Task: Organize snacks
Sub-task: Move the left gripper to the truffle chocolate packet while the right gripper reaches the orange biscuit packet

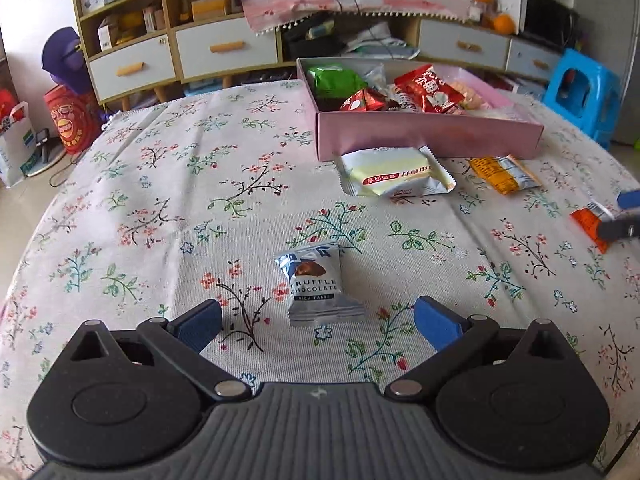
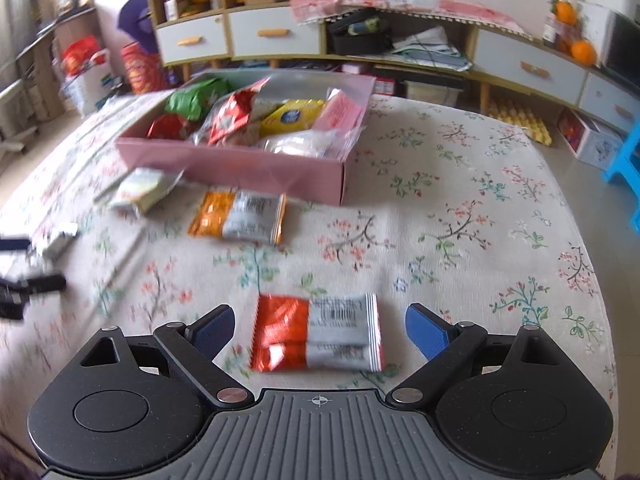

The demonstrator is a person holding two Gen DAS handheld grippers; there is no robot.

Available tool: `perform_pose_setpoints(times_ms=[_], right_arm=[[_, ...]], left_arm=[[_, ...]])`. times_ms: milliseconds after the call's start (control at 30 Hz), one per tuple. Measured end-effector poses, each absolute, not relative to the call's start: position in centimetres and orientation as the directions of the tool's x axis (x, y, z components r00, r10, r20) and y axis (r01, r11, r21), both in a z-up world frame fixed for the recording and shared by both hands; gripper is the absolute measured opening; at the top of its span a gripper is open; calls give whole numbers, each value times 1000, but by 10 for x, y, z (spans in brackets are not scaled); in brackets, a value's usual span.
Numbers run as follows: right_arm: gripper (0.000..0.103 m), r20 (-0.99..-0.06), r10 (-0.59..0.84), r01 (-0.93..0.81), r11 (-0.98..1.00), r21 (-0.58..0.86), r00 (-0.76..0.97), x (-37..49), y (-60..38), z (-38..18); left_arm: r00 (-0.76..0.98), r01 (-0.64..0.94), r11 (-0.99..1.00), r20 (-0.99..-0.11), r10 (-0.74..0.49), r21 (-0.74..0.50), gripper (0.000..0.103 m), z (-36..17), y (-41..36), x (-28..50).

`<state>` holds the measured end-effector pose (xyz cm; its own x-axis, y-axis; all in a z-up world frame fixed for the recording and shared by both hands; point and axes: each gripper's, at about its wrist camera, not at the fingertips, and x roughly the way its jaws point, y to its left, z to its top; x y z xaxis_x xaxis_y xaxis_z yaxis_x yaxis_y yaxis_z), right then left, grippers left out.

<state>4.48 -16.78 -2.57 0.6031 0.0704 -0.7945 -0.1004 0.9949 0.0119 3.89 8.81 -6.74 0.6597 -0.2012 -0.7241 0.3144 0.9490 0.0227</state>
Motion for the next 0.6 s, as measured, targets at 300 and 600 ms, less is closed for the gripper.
perform_pose_setpoints(times_ms=[300, 600], right_arm=[[103, -804, 103, -132, 991, 31, 586, 38, -172, -43], [103, -796, 95, -120, 992, 28, 597, 47, -172, -44]], left_arm=[[677, 330, 944, -698, -233, 5, 103, -71, 88, 43], [669, 333, 943, -704, -239, -4, 88, -67, 87, 44]])
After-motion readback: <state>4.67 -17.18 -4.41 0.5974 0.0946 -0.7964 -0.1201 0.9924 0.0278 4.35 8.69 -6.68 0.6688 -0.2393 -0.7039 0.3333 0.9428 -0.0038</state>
